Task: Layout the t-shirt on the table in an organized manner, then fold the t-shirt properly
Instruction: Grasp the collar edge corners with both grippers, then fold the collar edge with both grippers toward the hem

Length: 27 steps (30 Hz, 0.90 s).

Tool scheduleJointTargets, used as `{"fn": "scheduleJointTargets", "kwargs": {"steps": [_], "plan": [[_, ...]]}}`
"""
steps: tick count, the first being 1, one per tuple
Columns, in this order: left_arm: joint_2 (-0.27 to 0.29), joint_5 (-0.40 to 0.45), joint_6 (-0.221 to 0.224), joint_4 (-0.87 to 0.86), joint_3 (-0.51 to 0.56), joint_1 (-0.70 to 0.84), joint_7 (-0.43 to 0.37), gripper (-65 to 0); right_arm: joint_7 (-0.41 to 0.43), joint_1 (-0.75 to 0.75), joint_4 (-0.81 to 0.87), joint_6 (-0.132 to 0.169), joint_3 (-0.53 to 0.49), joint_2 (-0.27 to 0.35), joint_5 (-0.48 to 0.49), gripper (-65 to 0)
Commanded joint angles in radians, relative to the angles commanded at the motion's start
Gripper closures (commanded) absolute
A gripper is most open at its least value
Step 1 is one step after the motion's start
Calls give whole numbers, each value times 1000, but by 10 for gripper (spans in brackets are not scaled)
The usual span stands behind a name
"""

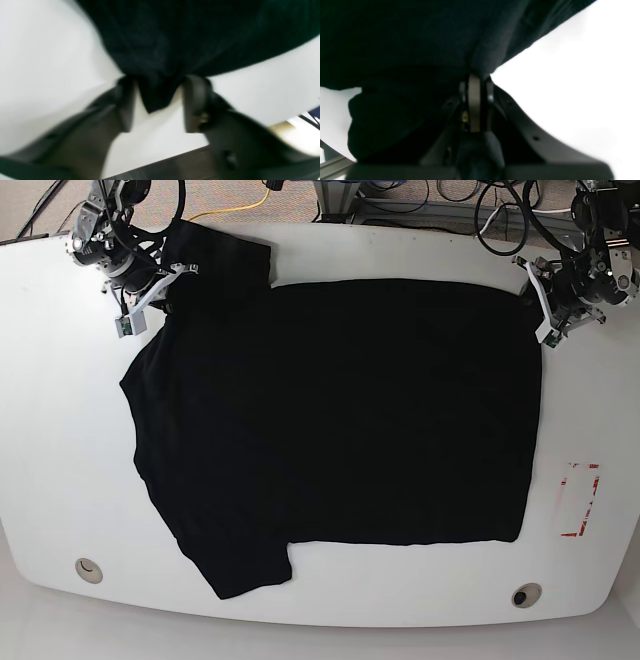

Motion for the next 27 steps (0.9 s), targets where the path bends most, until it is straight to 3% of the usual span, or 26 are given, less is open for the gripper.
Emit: {"fn": "scheduleJointTargets", "kwargs": {"steps": [6, 9, 14, 19, 25, 27], "plan": [[0, -2, 0, 28, -9, 2, 0, -43, 0, -2, 23, 3, 0, 0, 2, 0], [0, -5, 0, 101, -41, 11, 2, -43, -5, -18, 97, 37, 2, -3, 2, 0], [-2, -6, 0, 222, -69, 75, 5, -43, -12, -95, 247, 34, 18, -71, 2, 0], [-18, -8, 0, 278, -86, 118, 6, -43, -92, -135, 305, 43, 66, -121, 5, 0], [-54, -9, 0, 292, -100, 138, 6, -43, -109, -157, 305, 43, 103, -114, 89, 0], [-61, -9, 0, 292, -109, 135, 6, -43, -114, -155, 305, 37, 129, -77, 146, 0]]}}
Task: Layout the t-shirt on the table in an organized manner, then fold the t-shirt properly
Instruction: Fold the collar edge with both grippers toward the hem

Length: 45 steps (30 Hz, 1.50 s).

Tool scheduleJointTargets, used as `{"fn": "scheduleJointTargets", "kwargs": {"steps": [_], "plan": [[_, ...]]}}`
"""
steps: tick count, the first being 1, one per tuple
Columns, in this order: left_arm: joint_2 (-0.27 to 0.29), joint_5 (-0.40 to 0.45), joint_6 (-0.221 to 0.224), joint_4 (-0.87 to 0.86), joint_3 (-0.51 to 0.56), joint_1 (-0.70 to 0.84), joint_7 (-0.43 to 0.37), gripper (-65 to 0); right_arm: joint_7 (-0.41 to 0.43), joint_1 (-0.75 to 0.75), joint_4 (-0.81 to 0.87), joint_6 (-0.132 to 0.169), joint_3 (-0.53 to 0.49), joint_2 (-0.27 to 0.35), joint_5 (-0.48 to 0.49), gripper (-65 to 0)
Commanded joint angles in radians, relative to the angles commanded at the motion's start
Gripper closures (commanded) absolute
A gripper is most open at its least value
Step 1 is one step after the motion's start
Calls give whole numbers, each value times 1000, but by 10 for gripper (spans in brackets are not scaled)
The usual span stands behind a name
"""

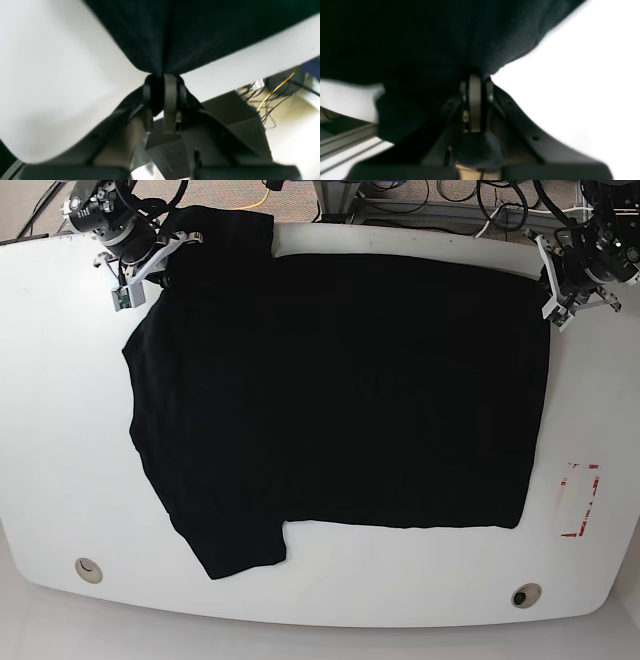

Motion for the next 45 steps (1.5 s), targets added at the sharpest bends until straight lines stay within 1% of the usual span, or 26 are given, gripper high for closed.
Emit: {"fn": "scheduleJointTargets", "kwargs": {"steps": [4, 7, 9, 11, 13, 16, 18, 21, 22, 24, 31, 35, 40, 41, 42, 43, 44, 45], "plan": [[3, 2, 0, 0, -26, -69, 0, -43, -9, 34, -2, -5, 20, 51, 66, 0], [3, 2, 0, -2, -26, -120, 5, -43, -11, 72, -5, -5, 18, 77, 74, 0], [5, 2, 0, -2, -26, -170, 46, -44, -21, 103, -6, -5, 18, 87, 74, 0], [8, 5, 0, -5, -25, -244, 104, -46, -37, 140, -12, -5, 18, 89, 74, 0], [14, 6, 0, -6, -23, -299, 140, -46, -41, 170, -28, -5, 17, 89, 74, 0], [35, 9, 0, -8, -21, -361, 157, -47, -41, 207, -46, -5, 14, 89, 74, 0], [37, 9, 0, -9, -18, -390, 166, -47, -41, 230, -58, -5, 12, 89, 72, 0], [37, 11, 0, -9, 38, -439, 184, -47, -41, 279, -110, -5, -3, 89, 72, 0], [37, 11, 0, -9, 48, -445, 184, -47, -41, 290, -126, -5, -11, 92, 72, 0], [37, 11, 0, -20, 74, -460, 183, -47, -41, 315, -169, -5, -28, 118, 72, 0], [37, 9, 0, -166, 97, -520, 176, -49, -40, 400, -307, -5, -37, 137, 71, 0], [37, 9, 0, -245, 97, -539, 137, -49, -38, 443, -368, -5, -38, 163, 71, 0], [37, 9, 0, -330, 98, -559, 83, -50, -38, 491, -433, -5, -38, 170, 69, -2], [35, 11, 0, -350, 98, -562, 71, -51, -37, 502, -445, -5, -38, 172, 57, -2], [34, 11, 0, -376, 106, -563, 55, -67, -37, 517, -456, -5, -40, 176, 26, -5], [32, 11, 0, -396, 115, -572, 43, -97, -37, 531, -463, -5, -41, 176, -3, -17], [31, 11, 0, -402, 120, -577, 38, -110, -37, 543, -471, -5, -43, 176, -29, -36], [31, 11, 0, -420, 127, -591, 31, -142, -37, 557, -479, 2, -52, 175, -68, -84]]}}
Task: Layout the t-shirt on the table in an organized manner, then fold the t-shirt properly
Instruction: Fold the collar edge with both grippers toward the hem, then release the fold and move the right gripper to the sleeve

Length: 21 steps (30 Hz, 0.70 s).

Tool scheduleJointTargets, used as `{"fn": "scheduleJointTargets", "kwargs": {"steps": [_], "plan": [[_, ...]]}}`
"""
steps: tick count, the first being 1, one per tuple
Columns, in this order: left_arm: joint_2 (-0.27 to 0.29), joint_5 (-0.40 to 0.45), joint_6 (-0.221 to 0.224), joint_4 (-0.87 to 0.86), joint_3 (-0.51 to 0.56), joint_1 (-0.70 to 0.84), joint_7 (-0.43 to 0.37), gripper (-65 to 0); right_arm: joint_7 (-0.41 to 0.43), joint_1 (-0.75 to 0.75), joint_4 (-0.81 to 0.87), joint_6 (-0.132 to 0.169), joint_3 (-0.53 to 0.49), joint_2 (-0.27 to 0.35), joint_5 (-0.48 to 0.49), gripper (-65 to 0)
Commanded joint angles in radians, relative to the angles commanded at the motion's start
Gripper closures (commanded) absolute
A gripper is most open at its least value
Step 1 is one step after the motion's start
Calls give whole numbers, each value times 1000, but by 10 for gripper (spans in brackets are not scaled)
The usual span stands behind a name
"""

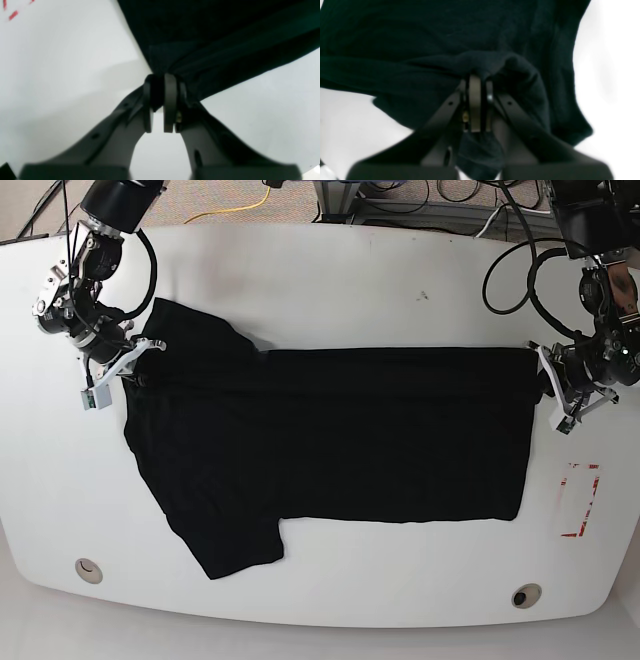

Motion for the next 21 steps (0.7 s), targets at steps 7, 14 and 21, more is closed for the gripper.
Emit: {"fn": "scheduleJointTargets", "kwargs": {"steps": [7, 14, 21], "plan": [[0, 72, 0, -64, 35, -49, -9, -294, 0, 32, 6, 3, -6, -14, -94, -445], [-37, 68, 0, -9, 54, -80, -2, -336, -9, -44, 176, 5, -6, -12, -86, -555], [-68, 68, 0, 103, 52, -77, 28, -333, -72, -176, 256, 3, -2, -48, -32, -555]]}}
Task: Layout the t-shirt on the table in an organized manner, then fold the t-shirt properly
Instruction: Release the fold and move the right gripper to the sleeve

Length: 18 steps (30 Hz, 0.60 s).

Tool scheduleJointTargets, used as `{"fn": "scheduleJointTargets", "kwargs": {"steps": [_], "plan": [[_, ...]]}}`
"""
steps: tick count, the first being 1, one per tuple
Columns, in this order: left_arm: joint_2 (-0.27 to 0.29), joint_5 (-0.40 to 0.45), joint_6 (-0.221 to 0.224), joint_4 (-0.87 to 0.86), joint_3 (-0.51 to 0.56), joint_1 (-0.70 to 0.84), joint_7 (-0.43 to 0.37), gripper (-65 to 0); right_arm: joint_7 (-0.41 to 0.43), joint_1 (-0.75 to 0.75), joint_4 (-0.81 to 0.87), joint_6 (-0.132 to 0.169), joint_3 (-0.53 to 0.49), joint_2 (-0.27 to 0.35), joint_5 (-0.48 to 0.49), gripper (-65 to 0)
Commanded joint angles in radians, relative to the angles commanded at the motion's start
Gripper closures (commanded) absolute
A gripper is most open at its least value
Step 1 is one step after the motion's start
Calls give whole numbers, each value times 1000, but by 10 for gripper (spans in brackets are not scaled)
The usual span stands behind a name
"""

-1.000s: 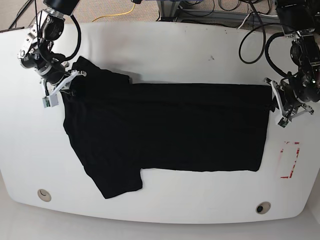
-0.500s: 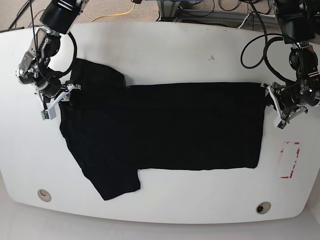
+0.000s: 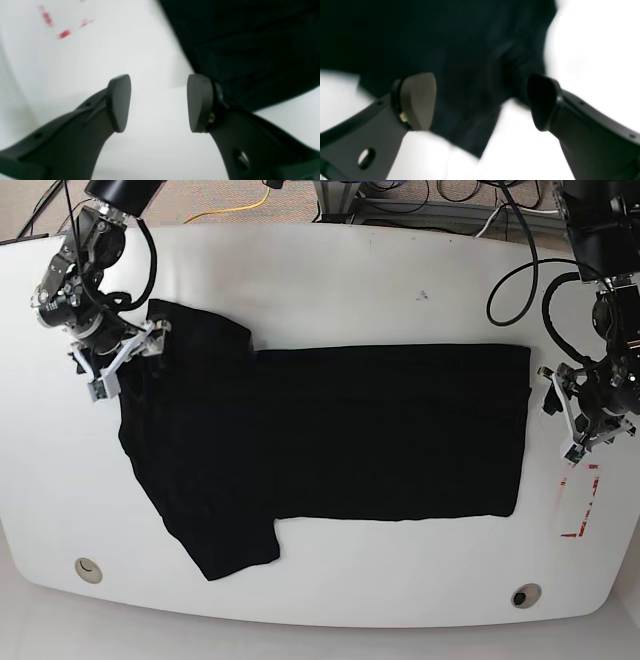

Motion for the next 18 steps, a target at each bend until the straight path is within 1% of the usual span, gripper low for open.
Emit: {"fn": "scheduleJointTargets", "kwargs": {"steps": [1, 4, 6, 12, 15, 18], "plan": [[-3, 0, 0, 14, -2, 3, 2, -333, 2, -18, -5, 0, 0, -18, 2, -555], [-6, 0, 0, 23, -6, 23, 2, -333, 18, -40, -8, 0, 0, -43, -17, -555], [-6, 0, 0, 25, -29, 34, 2, -333, 58, -57, -29, 2, -3, -57, -40, -555], [-5, 0, 0, 25, -34, 51, 0, -332, 152, -54, -166, 2, -6, -57, -52, -555], [-5, 0, 0, 25, -35, 51, 0, -332, 161, -46, -206, 2, -8, -51, -52, -555], [-5, 0, 0, 25, -35, 51, 0, -332, 163, -46, -226, 2, -46, -48, -46, -552]]}}
